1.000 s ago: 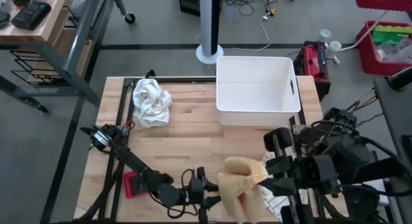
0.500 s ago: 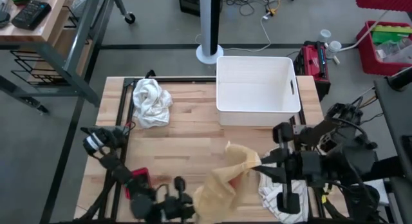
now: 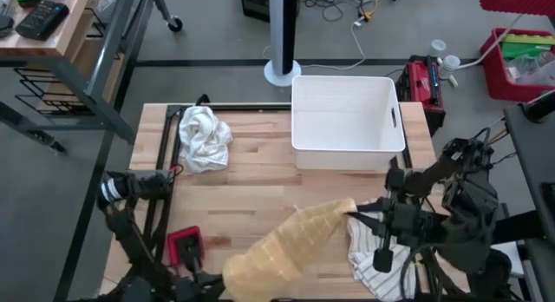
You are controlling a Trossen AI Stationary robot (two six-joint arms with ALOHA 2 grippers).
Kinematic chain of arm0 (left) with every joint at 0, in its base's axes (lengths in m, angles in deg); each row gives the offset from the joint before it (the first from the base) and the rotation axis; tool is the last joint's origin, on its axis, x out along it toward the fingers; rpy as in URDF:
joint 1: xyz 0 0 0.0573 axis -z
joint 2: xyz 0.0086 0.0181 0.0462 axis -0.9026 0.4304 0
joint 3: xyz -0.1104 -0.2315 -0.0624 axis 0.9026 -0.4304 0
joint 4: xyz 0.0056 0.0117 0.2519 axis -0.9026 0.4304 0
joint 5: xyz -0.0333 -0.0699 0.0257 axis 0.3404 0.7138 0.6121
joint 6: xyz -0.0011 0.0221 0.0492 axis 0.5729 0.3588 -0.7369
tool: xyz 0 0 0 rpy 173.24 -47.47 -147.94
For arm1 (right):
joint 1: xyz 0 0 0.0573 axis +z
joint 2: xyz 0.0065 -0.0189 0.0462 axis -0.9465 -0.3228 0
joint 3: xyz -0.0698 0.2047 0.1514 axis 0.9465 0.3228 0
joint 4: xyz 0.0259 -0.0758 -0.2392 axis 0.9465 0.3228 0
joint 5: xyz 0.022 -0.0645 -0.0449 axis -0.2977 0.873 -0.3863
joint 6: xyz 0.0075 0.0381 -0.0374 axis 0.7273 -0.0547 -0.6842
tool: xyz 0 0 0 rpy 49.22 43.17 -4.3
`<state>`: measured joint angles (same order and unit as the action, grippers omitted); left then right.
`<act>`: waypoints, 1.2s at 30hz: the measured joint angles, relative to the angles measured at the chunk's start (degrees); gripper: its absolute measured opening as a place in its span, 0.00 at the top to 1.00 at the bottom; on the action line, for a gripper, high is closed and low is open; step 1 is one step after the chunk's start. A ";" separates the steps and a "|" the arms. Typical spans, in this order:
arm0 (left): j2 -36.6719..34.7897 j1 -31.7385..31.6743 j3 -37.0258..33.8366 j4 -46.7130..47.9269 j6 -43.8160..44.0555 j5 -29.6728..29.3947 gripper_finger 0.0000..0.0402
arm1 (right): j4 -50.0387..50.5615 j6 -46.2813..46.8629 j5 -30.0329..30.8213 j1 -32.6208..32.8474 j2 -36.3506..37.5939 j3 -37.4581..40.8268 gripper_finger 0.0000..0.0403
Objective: Fold towel
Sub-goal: Fold the yellow kitchen towel
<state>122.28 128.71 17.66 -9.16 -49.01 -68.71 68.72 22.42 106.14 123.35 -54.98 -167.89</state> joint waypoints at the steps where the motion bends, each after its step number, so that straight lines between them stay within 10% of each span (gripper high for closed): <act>1: -0.28 0.33 0.56 0.01 -1.28 0.07 1.00 | 2.33 2.55 -0.15 0.25 0.00 0.02 1.00; 9: -1.79 0.53 9.86 0.08 -19.83 -0.18 1.00 | 13.13 14.49 -14.15 0.44 -1.16 0.13 1.00; 18: -2.70 0.49 15.66 0.37 -30.00 -0.07 1.00 | 23.83 26.10 -14.81 4.68 -3.74 0.78 1.00; 36: -9.44 0.60 9.20 1.35 -27.86 -0.06 1.00 | 8.67 13.34 0.90 16.92 -2.71 0.32 1.00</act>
<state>112.85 129.30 26.86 -7.81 -76.87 -68.78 77.39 35.76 107.04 140.28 -57.69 -167.57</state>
